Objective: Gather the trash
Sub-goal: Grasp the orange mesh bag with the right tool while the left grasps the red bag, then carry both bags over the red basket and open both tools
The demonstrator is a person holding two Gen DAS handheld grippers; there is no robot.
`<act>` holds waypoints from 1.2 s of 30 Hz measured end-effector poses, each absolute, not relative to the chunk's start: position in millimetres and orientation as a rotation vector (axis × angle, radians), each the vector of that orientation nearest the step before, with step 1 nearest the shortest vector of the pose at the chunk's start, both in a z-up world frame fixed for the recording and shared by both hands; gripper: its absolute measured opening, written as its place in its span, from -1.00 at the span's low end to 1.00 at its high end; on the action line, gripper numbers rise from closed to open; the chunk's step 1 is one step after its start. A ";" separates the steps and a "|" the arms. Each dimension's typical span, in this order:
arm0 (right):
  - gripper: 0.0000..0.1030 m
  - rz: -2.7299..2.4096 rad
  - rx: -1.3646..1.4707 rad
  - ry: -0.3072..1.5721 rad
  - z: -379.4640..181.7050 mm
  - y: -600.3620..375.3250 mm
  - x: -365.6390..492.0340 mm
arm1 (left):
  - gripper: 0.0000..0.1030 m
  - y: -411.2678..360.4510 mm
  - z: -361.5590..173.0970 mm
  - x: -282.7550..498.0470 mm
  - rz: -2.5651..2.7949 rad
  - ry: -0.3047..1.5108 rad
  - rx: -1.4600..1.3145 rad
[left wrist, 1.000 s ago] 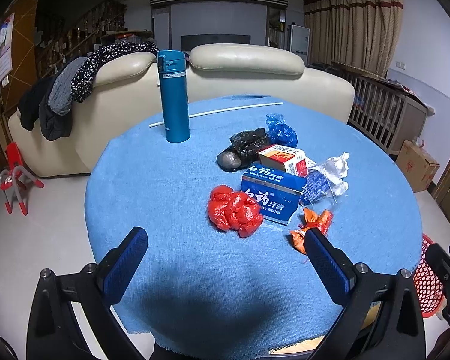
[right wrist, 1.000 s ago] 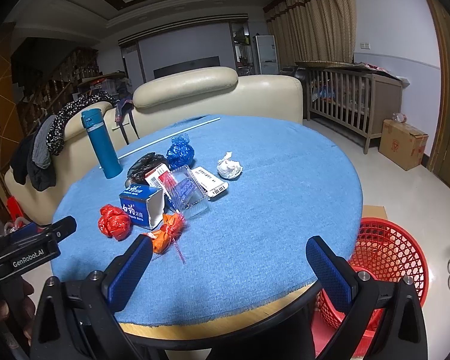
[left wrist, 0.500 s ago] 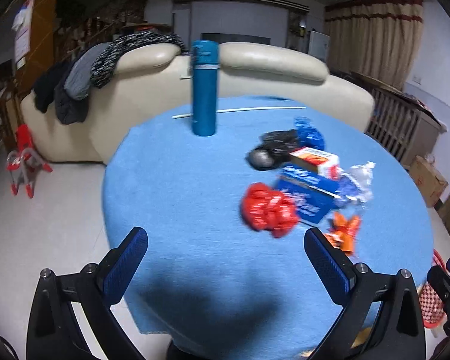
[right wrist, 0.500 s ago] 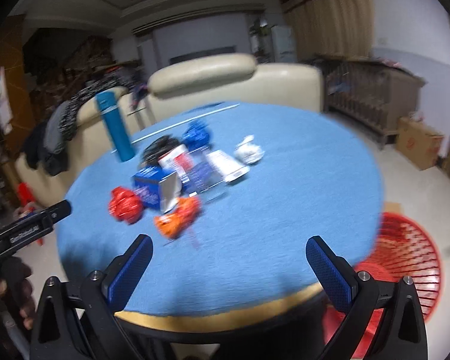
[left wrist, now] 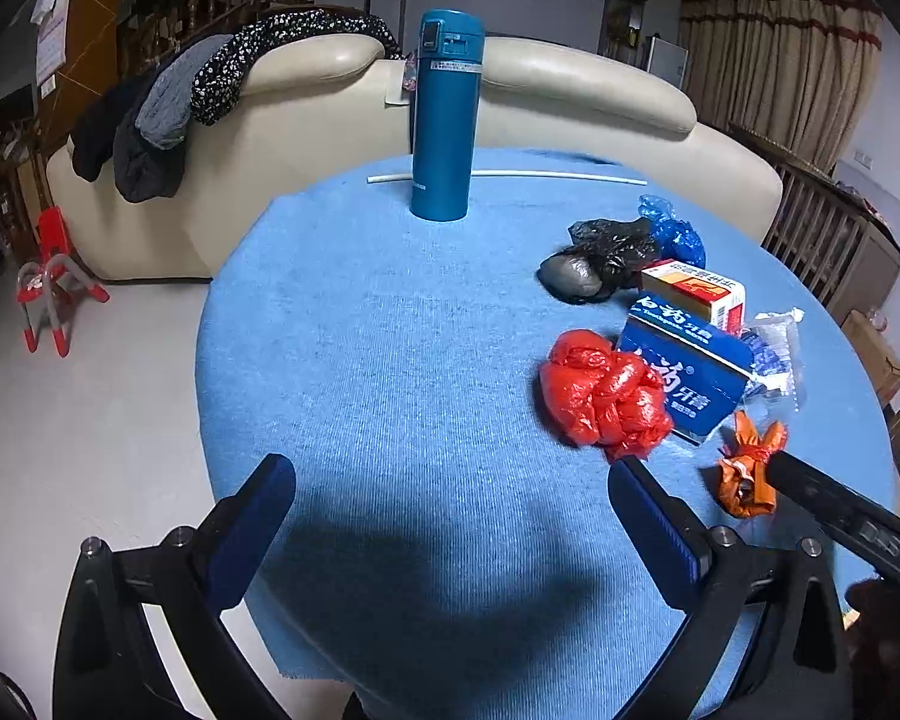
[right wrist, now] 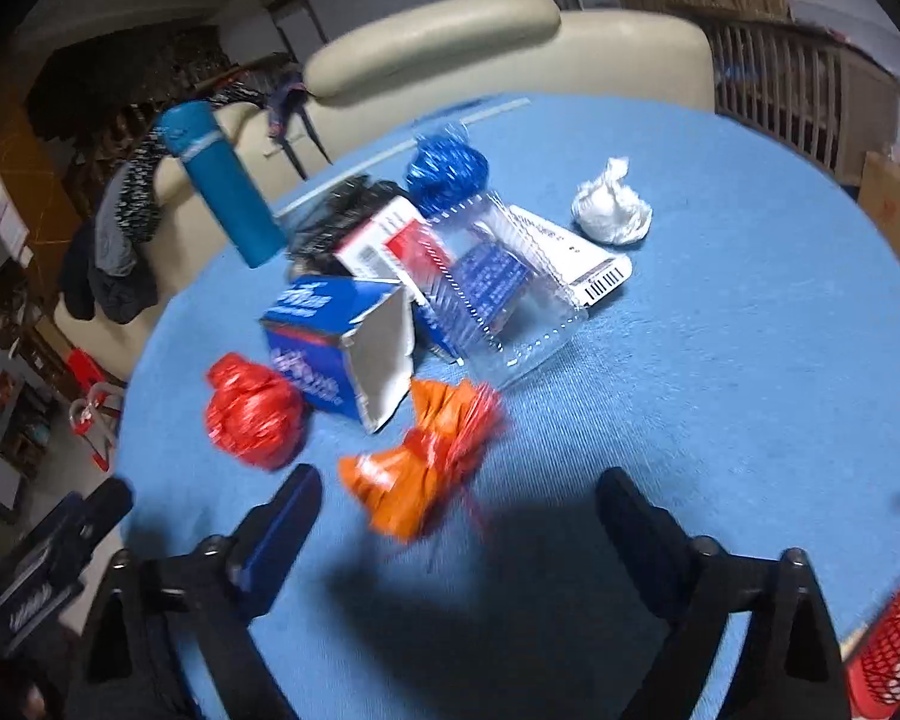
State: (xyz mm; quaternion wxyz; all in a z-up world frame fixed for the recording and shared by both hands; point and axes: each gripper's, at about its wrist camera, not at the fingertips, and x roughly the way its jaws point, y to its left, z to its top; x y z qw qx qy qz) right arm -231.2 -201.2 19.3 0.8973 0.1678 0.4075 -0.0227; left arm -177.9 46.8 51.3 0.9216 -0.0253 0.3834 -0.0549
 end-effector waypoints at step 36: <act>-0.47 -0.012 0.375 0.774 35.8 -226.8 -271.5 | 0.21 -26.2 54.0 -152.1 -0.273 0.842 0.034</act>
